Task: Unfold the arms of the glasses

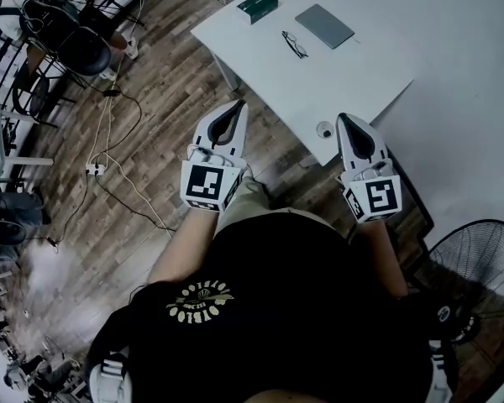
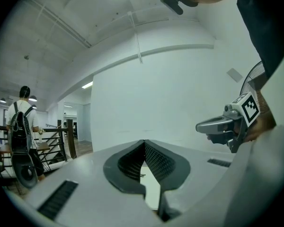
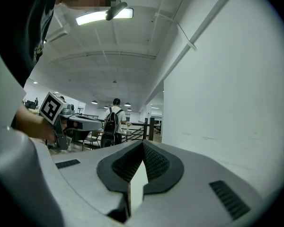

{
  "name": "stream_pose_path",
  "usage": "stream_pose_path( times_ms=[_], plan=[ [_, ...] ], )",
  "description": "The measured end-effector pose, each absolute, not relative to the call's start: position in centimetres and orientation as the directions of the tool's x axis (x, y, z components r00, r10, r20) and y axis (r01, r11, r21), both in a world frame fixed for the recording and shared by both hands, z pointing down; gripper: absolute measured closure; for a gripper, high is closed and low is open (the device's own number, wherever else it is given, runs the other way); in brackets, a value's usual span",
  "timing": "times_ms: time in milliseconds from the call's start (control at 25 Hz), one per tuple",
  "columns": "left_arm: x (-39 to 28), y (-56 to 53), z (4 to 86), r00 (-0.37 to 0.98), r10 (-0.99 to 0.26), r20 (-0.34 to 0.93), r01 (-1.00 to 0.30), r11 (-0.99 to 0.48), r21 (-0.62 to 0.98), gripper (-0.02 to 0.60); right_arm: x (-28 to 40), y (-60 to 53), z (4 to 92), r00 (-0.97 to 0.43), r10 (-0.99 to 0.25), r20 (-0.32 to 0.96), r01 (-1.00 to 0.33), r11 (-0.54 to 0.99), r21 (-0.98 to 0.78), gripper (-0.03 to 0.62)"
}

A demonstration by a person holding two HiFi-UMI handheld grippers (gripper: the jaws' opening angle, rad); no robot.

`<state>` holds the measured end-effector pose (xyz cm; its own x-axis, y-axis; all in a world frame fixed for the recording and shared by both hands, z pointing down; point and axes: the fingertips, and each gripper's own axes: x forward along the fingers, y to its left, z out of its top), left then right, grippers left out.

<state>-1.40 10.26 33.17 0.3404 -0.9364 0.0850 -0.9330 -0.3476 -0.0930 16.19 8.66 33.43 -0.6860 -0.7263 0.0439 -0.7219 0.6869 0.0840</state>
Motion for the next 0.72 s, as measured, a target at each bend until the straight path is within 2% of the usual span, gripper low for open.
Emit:
stream_pose_path(
  times_ms=[720],
  plan=[
    [-7.1, 0.5, 34.0, 0.417, -0.899, 0.13, -0.901, -0.428, -0.067, 0.575, 10.1, 0.2, 33.8, -0.633, -0.77, 0.082, -0.767, 0.638, 0.069, 0.594]
  ],
)
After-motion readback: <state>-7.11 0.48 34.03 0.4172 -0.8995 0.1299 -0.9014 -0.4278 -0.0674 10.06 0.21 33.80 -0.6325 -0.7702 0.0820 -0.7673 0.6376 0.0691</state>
